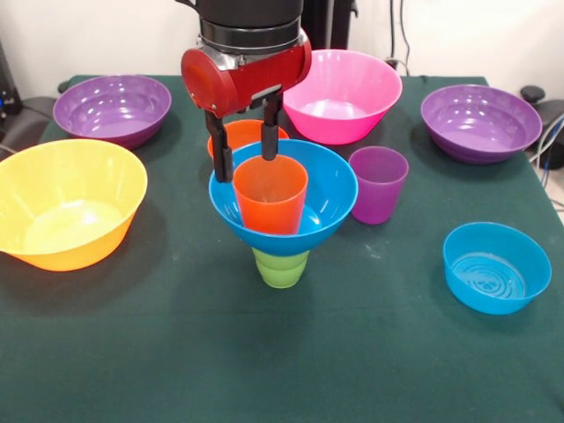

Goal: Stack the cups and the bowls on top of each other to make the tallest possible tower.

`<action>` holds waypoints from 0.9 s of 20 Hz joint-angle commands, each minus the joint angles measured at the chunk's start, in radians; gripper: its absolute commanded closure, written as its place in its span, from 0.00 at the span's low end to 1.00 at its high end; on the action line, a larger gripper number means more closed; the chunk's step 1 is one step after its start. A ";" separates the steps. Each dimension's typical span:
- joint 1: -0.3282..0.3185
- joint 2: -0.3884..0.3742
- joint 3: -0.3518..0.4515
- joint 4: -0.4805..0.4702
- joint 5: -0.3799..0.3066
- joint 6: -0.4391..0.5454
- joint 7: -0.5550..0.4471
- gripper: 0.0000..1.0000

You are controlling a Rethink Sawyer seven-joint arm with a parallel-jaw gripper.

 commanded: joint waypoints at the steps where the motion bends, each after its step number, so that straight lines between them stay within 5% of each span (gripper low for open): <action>1: 0.023 0.023 0.029 0.068 -0.009 0.139 -0.177 0.00; 10: 0.022 0.024 0.032 0.068 -0.007 0.147 -0.181 0.00; 11: 0.021 0.025 0.033 0.067 -0.008 0.149 -0.180 1.00; 18: 0.024 0.025 0.031 0.062 -0.016 0.154 -0.174 1.00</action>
